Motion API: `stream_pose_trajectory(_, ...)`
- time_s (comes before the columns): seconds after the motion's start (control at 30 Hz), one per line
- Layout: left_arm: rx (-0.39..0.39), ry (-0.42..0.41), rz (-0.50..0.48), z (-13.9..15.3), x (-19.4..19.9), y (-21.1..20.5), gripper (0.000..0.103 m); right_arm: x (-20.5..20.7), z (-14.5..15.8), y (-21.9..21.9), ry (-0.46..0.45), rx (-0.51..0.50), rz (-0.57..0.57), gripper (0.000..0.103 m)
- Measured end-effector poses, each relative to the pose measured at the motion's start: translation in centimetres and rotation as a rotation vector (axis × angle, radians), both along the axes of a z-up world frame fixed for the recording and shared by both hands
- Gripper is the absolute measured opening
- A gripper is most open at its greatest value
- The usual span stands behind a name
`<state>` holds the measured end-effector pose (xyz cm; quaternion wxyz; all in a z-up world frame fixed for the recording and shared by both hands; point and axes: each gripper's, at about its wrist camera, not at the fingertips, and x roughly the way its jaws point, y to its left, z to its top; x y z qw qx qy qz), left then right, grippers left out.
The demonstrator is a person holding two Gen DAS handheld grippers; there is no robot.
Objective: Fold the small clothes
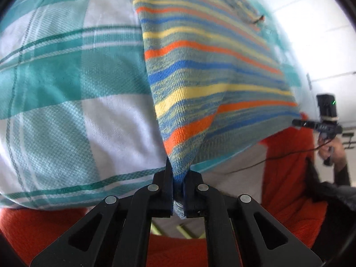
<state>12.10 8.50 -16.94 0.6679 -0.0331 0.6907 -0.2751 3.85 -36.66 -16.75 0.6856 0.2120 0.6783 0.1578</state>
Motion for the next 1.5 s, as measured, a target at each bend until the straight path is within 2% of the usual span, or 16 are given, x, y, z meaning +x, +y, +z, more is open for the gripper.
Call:
stream_pose_trajectory(0.1, 0.071, 0.036, -0.037, -2.0, 0.0, -1.0, 0.004, 0.7, -3.2, 0.5, 0.079, -0.075, 0.026, 0.003)
stream_pose_trajectory(0.2, 0.09, 0.034, -0.033, -2.1, -0.1, -1.2, 0.004, 1.0, -4.8, 0.1, 0.103, -0.091, 0.006, 0.003)
stream_pose_trajectory(0.5, 0.315, -0.046, -0.09, -0.1, -3.7, 0.7, 0.011, 0.7, -4.0, 1.4, 0.094, -0.164, 0.011, 0.007)
stream_pose_trajectory(0.53, 0.319, -0.058, -0.09, 0.5, -4.2, 1.3, 0.019, 0.4, -3.6, 1.4, 0.1, -0.188, 0.02, 0.016)
stream_pose_trajectory(0.57, 0.317, -0.077, -0.078, 1.2, -4.6, 2.1, 0.031, 0.1, -3.1, 1.4, 0.094, -0.199, 0.025, 0.019)
stream_pose_trajectory(0.63, 0.305, -0.128, -0.031, 2.9, -4.4, 3.3, 0.043, -0.4, -1.6, 1.0, 0.065, -0.204, 0.022, 0.024)
stream_pose_trajectory(0.77, 0.241, -0.184, 0.046, 4.4, -2.5, 3.6, 0.051, 0.1, 2.2, 0.8, -0.063, -0.213, 0.012, 0.024)
stream_pose_trajectory(0.83, 0.238, -0.171, 0.048, 3.0, -1.3, 2.3, 0.051, 1.1, 2.5, 1.7, -0.094, -0.193, 0.019, 0.026)
stream_pose_trajectory(0.97, 0.277, -0.124, 0.048, -0.5, -0.1, 0.6, 0.045, 2.4, -0.6, 3.3, -0.086, -0.174, 0.046, 0.027)
stream_pose_trajectory(1.0, 0.273, -0.126, 0.041, -0.5, -0.1, 0.3, 0.038, 2.5, -1.6, 3.6, -0.073, -0.163, 0.054, 0.026)
stream_pose_trajectory(1.03, 0.244, -0.115, 0.032, -0.4, -0.2, 0.1, 0.012, 2.5, -2.3, 3.4, -0.059, -0.161, 0.057, 0.009)
stream_pose_trajectory(1.07, 0.204, -0.087, 0.027, -0.3, -0.5, -0.4, 0.003, 2.3, -2.6, 3.4, -0.048, -0.175, 0.047, 0.004)
stream_pose_trajectory(1.2, 0.345, -0.193, -0.104, 1.1, -3.6, -2.2, 0.004, 1.5, -1.4, 3.1, -0.056, -0.255, 0.04, 0.003)
stream_pose_trajectory(1.3, 0.381, -0.217, -0.106, 1.5, -4.5, -1.6, 0.015, 1.7, -1.4, 3.5, -0.055, -0.275, 0.046, 0.003)
stream_pose_trajectory(1.37, 0.357, -0.232, -0.034, 2.2, -4.3, -0.4, 0.043, 1.9, -1.8, 3.8, -0.062, -0.278, 0.053, 0.004)
stream_pose_trajectory(1.5, 0.247, -0.249, 0.151, 3.7, -2.0, 2.4, 0.048, 1.8, -1.5, 3.1, -0.056, -0.249, 0.007, 0.016)
